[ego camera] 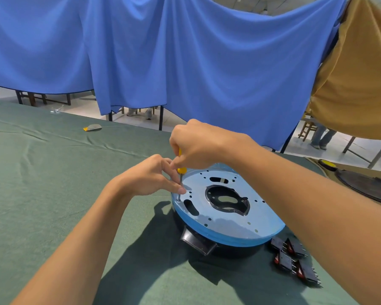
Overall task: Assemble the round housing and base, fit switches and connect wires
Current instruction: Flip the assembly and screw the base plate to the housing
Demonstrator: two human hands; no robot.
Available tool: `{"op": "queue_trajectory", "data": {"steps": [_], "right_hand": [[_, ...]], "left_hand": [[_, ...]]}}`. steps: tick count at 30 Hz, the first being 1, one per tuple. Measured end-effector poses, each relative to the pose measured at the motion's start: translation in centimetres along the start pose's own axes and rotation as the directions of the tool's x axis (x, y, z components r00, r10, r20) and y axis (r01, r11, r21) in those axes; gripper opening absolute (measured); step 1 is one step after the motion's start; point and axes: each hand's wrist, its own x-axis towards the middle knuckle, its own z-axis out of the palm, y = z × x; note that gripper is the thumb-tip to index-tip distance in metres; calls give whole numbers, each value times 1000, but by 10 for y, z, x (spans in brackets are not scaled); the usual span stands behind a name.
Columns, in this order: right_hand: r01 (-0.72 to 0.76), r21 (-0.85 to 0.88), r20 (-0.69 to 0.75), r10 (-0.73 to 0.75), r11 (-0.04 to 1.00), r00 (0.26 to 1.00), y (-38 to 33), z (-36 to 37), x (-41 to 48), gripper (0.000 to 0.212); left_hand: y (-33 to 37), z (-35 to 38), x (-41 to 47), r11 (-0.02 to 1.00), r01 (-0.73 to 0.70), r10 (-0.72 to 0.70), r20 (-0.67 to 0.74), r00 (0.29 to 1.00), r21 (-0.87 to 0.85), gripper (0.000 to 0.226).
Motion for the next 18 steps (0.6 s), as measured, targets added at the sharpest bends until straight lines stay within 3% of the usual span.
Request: {"op": "queue_trajectory", "data": {"steps": [4,6,11,14,18], "right_hand": [[-96,44,-29,97,994,995,2,2,0,43],[-124,63,23,122,990,992,3,0,-1,42],[-69,39,119,64,997,991,3,-11,-8,29],[9,-25,62,-7,1000,998,-1,-8,-6,10],[-39,-35,-45,37,999,998,-1,-1,-4,33]], "left_hand": [[6,2,0,998,-18,15,56,998,54,18],[7,4,0,999,-3,2,12,1000,50,10],[10,4,-1,998,-19,20,-21,1000,56,22],[10,1,-1,998,-18,16,32,999,68,14],[9,1,0,998,-4,2,32,999,62,6]]}}
